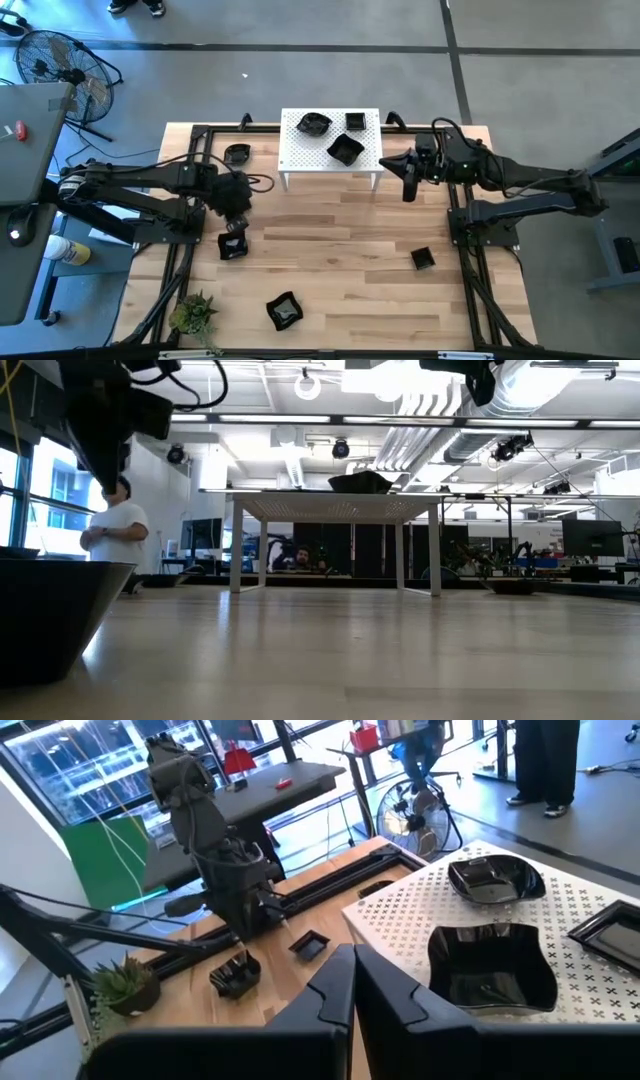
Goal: Pick & Place Mini shaped plates
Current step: Stack the distorted square plate on top of the stacked distorted square plate on the shelf
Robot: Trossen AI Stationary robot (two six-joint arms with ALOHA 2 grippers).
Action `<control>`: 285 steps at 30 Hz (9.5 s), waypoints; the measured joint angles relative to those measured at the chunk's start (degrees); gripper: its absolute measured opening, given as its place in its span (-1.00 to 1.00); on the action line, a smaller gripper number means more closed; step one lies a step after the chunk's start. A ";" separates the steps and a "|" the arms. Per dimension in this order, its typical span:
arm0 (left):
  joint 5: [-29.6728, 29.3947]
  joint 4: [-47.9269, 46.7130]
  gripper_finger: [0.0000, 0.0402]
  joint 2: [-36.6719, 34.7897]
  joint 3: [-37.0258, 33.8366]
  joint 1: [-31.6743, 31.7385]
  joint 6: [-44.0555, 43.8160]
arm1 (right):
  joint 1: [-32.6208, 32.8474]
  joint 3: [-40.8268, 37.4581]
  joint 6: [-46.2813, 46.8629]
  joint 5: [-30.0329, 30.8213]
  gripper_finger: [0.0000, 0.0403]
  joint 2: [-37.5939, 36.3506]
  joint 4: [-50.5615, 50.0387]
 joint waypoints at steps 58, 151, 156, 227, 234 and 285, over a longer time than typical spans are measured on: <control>8.15 9.38 -0.94 11.62 -14.06 -0.02 3.46 | 0.00 0.00 -1.80 -1.74 -0.97 0.17 1.19; -17.66 57.42 -0.99 16.74 3.07 -5.37 -1.45 | 0.00 -0.02 -3.58 1.10 -0.97 0.48 -10.89; -18.82 65.78 -1.00 10.03 -2.69 -4.10 2.63 | 0.00 -0.02 -3.47 4.54 -0.97 1.67 -13.00; -14.59 57.61 -1.00 -22.37 -22.43 -4.11 10.38 | 11.84 0.11 42.70 11.96 -0.39 48.93 10.82; -13.60 53.21 -1.00 -24.41 -22.38 -4.13 10.38 | 10.93 0.11 41.05 9.91 -0.45 51.85 14.22; -16.91 51.05 -1.00 -25.18 -22.38 -4.11 9.99 | 10.43 0.11 36.28 2.64 -0.67 49.13 10.17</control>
